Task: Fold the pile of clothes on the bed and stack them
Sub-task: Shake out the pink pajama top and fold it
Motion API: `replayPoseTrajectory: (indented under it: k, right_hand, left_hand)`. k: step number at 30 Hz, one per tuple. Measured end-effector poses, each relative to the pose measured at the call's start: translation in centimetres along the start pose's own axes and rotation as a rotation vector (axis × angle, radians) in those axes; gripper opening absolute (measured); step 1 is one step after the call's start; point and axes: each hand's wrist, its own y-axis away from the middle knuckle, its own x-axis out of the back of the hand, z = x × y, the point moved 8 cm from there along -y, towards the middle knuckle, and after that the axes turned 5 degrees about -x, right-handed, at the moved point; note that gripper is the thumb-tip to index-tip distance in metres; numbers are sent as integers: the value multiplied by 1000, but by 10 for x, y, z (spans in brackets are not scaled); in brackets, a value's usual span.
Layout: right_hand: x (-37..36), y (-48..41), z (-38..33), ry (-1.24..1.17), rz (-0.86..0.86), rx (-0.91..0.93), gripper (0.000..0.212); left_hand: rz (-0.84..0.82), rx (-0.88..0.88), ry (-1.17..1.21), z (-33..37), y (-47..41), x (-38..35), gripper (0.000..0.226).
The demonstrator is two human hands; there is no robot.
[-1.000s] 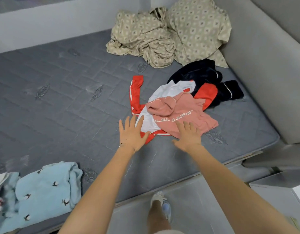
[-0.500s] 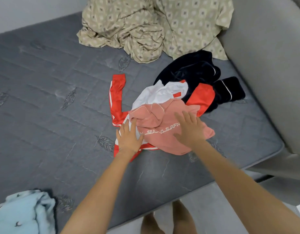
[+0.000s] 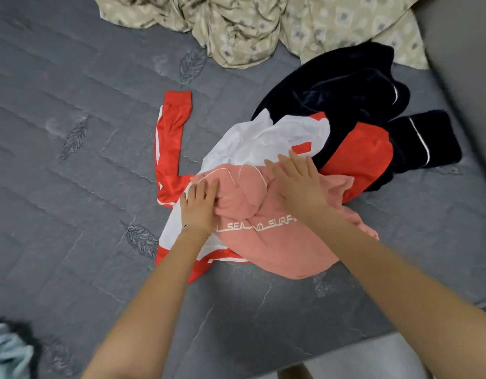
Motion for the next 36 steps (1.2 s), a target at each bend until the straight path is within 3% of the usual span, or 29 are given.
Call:
replayPoseTrajectory:
  k: [3,8,14,16,19,22,30,36]
  right_hand:
    - [1,-4,4,4,84,14,30]
    - [25,1,0,-209,-10,-58,12]
    - [89,35,-24,-529,-117,-223,16]
    - [113,47,-36,-730,-50,-318,19]
    - [150,60,-58,-913,103,-419,23]
    - [199,67,-103,-985,186,-397,23]
    - [336,111,-250,-920,438,-257,21]
    - [410,155,-332,-917,551,-199,18]
  left_hand:
    - [54,3,14,1,-4,10,52]
    - [20,41,142,-15,8,28,38]
    - [156,43,258,-24,58,97,29]
    - [240,35,314,-31,82,135,21]
    - [390,11,397,-52,118,189,22]
    - [500,-23,467,-86,159,242,24]
    - [730,-43,516,-193,291,380,31]
    - [809,-94,520,-228,372,464,47]
